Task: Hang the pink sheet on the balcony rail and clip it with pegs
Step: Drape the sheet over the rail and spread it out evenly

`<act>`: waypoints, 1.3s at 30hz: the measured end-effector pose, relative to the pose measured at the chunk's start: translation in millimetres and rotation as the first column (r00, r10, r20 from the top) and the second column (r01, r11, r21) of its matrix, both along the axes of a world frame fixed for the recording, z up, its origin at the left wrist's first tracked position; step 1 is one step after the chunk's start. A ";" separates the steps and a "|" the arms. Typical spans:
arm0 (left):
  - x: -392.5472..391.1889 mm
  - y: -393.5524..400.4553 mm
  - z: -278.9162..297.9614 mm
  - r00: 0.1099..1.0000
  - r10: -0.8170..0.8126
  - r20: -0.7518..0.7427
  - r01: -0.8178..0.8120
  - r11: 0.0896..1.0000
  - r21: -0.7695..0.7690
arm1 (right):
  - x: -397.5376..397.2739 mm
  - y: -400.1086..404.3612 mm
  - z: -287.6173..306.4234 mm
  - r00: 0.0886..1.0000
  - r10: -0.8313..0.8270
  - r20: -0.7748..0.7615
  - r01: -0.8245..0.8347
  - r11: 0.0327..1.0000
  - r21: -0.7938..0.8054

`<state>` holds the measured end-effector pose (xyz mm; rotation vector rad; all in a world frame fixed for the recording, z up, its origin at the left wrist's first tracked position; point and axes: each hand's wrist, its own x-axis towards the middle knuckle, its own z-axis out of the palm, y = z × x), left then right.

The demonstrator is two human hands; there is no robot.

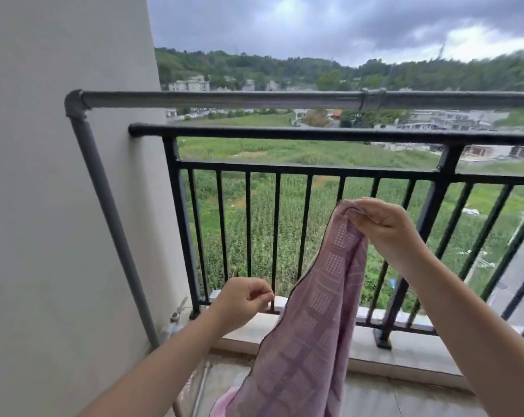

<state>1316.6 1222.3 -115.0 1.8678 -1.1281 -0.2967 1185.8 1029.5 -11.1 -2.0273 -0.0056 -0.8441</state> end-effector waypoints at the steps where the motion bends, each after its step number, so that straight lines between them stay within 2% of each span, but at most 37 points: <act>1: -1.2 1.2 -0.8 0.999 0.027 0.024 -0.027 1.000 -0.005 | -0.3 0.7 1.2 1.000 -0.011 -0.021 0.011 1.000 -0.012; 4: -10.8 -4.9 0.6 0.992 -0.085 -0.092 0.086 0.996 0.001 | 1.0 10.7 6.8 0.998 -0.014 -0.064 0.008 0.995 -0.102; 8: -20.6 -26.4 -6.6 0.983 -0.159 -0.091 0.163 0.986 0.035 | 0.5 15.3 13.3 0.999 -0.023 -0.046 0.018 0.996 -0.091; 11: -14.9 -30.0 -16.3 0.986 -0.114 -0.122 0.124 0.989 0.078 | 1.3 6.2 13.4 0.996 -0.073 -0.052 0.068 0.994 -0.086; 15: 2.6 -9.8 -33.9 0.998 -0.023 -0.056 0.033 0.981 0.190 | 0.3 -9.6 6.0 0.971 -0.226 -0.082 0.223 0.974 -0.049; 16: 5.0 -2.8 -32.6 0.998 0.025 -0.060 -0.015 0.986 0.166 | -0.9 -12.4 5.7 0.959 -0.262 -0.105 0.255 0.964 -0.074; 18: 7.6 9.2 -16.3 0.985 0.138 -0.108 -0.137 0.990 0.016 | -3.3 -14.8 4.9 0.924 -0.323 -0.202 0.287 0.939 -0.191; 20: 12.7 16.9 10.7 0.977 0.208 -0.046 -0.213 0.967 -0.139 | -1.7 -6.3 2.0 0.876 -0.324 -0.356 0.198 0.917 -0.347; 21: 14.4 18.8 25.8 0.972 0.226 0.059 -0.212 0.960 -0.185 | 2.8 3.2 -3.0 0.853 -0.271 -0.445 0.090 0.918 -0.386; 23: 12.8 18.9 51.6 0.938 0.224 0.263 -0.162 0.958 -0.236 | 16.8 35.4 -19.2 0.793 -0.096 -0.601 -0.142 0.931 -0.336; 24: 12.5 19.4 62.0 0.917 0.211 0.338 -0.133 0.962 -0.240 | 26.8 52.3 -28.5 0.784 -0.007 -0.620 -0.210 0.938 -0.276; 25: 12.9 20.2 69.5 0.900 0.193 0.390 -0.109 0.967 -0.229 | 37.1 65.8 -39.1 0.807 0.041 -0.588 -0.225 0.943 -0.243; 28: 16.3 32.3 84.7 0.879 0.168 0.447 -0.095 0.979 -0.181 | 60.4 79.2 -46.2 0.931 -0.039 -0.363 -0.061 0.963 -0.262; 30: 20.4 46.6 83.1 0.909 0.125 0.397 -0.081 0.989 -0.125 | 60.3 73.8 -31.1 0.952 -0.062 -0.299 0.002 0.980 -0.197; 33: 19.7 60.4 57.3 0.929 -0.017 0.369 -0.028 0.993 0.117 | 52.3 66.8 -2.0 0.974 -0.064 -0.218 0.039 0.992 -0.118; 35: 22.8 62.9 34.6 0.922 0.010 0.388 -0.085 0.980 0.178 | 50.1 60.3 13.0 0.989 -0.085 -0.124 0.075 0.994 -0.078; 39: 41.1 74.1 21.1 0.978 0.141 0.156 -0.164 0.975 0.152 | 50.5 23.8 31.3 0.982 -0.187 0.003 0.185 0.976 0.117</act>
